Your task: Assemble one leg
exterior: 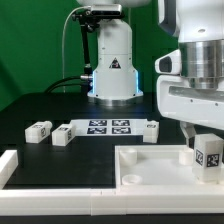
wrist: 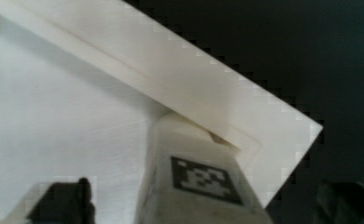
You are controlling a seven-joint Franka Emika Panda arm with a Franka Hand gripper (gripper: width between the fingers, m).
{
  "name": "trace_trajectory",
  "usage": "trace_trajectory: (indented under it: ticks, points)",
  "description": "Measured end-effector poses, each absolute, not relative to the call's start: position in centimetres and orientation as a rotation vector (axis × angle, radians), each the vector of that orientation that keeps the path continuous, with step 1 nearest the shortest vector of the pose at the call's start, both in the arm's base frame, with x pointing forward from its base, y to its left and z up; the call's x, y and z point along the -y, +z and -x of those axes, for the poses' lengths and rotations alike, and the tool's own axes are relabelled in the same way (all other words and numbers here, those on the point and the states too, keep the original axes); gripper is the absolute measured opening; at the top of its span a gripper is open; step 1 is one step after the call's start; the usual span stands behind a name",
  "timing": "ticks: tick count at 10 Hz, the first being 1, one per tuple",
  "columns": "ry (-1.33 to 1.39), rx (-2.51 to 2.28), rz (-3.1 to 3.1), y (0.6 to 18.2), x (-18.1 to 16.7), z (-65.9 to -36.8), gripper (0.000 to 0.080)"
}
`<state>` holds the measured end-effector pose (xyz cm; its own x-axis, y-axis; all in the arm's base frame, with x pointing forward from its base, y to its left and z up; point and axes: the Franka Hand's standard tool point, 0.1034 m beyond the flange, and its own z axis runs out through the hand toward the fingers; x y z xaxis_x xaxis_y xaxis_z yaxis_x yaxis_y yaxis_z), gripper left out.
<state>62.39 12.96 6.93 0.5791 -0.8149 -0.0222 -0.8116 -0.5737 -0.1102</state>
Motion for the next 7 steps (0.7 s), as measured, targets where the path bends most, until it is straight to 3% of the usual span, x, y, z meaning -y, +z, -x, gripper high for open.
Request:
trace_trajectory:
  ticks: [7]
  points:
    - [-0.114, -0.163, 3.075, 6.91, -13.02, -62.44, 0.0649]
